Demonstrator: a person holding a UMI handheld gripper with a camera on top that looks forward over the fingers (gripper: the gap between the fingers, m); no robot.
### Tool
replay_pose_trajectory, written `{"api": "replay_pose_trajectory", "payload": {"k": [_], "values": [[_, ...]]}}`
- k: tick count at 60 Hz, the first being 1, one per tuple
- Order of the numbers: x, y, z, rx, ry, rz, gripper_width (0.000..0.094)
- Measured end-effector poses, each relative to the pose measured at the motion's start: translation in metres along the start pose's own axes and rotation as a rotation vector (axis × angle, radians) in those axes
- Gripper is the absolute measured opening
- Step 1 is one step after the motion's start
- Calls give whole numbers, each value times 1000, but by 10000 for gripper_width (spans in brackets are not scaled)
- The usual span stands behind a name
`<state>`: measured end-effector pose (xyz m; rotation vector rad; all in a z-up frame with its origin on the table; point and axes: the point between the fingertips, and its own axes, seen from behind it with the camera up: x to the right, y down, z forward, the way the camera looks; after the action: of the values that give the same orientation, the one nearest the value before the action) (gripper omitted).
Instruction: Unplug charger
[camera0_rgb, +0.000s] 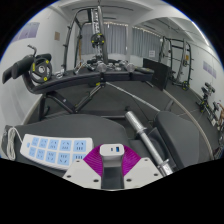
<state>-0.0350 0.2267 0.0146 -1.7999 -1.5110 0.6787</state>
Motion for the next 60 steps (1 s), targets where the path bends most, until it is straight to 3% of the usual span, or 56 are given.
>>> {"api": "replay_pose_trajectory", "payload": {"k": [16, 20, 27, 33, 39, 48, 60], "values": [[0, 23, 39, -97, -6, -5, 320], [2, 20, 42, -79, -1, -27, 355], [16, 14, 42, -63, 53, -63, 581], [18, 12, 43, -62, 48, -68, 646], [22, 9, 35, -52, 44, -61, 778], [14, -2, -18, 7, 19, -38, 822], [-5, 4, -160, 97, 32, -30, 831]]}}
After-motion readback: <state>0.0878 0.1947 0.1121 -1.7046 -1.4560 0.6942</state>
